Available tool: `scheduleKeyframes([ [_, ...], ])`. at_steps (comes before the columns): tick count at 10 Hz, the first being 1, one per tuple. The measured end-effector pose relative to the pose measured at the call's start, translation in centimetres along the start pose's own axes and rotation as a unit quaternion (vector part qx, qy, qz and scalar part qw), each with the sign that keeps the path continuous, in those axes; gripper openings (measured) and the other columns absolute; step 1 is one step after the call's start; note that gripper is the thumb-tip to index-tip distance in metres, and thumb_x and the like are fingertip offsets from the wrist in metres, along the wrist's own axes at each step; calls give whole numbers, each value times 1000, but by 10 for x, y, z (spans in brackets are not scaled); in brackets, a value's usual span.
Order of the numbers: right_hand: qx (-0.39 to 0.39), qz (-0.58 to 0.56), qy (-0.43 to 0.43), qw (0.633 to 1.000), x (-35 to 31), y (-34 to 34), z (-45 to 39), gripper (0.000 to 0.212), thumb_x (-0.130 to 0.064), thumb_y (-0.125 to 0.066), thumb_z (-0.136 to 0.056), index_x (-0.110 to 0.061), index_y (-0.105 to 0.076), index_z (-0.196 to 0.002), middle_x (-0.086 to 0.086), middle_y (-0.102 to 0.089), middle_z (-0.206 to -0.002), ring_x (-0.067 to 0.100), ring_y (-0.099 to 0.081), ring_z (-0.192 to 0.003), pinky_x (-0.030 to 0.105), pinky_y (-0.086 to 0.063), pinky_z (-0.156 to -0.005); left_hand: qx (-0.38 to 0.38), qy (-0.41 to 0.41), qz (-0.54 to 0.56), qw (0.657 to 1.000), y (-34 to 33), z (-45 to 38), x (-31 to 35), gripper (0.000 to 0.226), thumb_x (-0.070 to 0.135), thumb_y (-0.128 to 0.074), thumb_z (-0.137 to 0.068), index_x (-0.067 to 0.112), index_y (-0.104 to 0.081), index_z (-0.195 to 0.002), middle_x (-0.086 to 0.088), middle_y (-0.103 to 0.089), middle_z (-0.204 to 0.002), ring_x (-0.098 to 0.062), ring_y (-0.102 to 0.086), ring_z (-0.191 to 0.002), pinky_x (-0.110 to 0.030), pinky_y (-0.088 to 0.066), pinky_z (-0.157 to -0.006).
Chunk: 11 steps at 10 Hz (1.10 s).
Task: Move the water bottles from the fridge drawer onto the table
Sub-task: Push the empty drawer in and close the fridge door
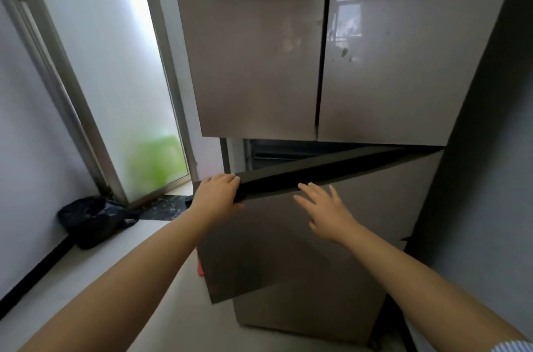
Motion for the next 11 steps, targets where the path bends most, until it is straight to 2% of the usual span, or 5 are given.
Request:
scheduleKeyframes([
  [4, 104, 136, -9, 985, 52, -25, -116, 92, -25, -92, -12, -19, -73, -102, 7, -68, -118, 28, -50, -120, 53, -46, -94, 119, 82, 12, 989, -35, -121, -33, 66, 19, -48, -94, 12, -15, -151, -8, -8, -160, -27, -5, -149, -45, -12, -118],
  [7, 66, 250, -59, 964, 54, -27, -149, 83, -19, -83, -47, -23, -56, -125, -10, -50, -138, 13, -51, -127, 44, 17, -114, 122, 78, -53, 988, -31, -173, -52, 89, 28, -51, -93, 9, 15, -149, -12, 20, -157, -27, 17, -147, -43, 7, -119],
  [9, 55, 222, -91, 969, 65, -39, -160, 72, -8, -30, -95, -19, 29, -135, -9, 35, -137, 16, 26, -140, 38, 52, -72, 135, 31, -15, 990, -39, -190, -64, 86, 25, -46, -96, 6, 24, -142, -12, 26, -154, -29, 19, -146, -36, 29, -107],
  [10, 92, 157, -85, 980, 56, -38, -161, 80, -16, -49, -89, -17, 7, -146, -1, 2, -159, 21, -2, -147, 45, 34, -104, 139, 0, -4, 990, -43, -193, -69, 88, 31, -49, -95, 11, 26, -135, -12, 27, -152, -27, 24, -143, -27, 38, -97],
  [11, 252, 50, -53, 965, 40, -17, -159, 49, -14, -76, -63, -4, -67, -110, 17, -66, -118, 32, -64, -109, 48, -48, -95, 125, 5, 8, 992, -45, -199, -69, 92, 42, -48, -93, 8, 24, -140, -17, 21, -156, -31, 19, -145, -31, 34, -100],
])
Point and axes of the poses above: each hand's wrist, its own z-axis away from the middle knuckle, its own y-axis out of the back of the hand, x = y × z, the point moved 3 cm from there along -z, towards the middle knuckle
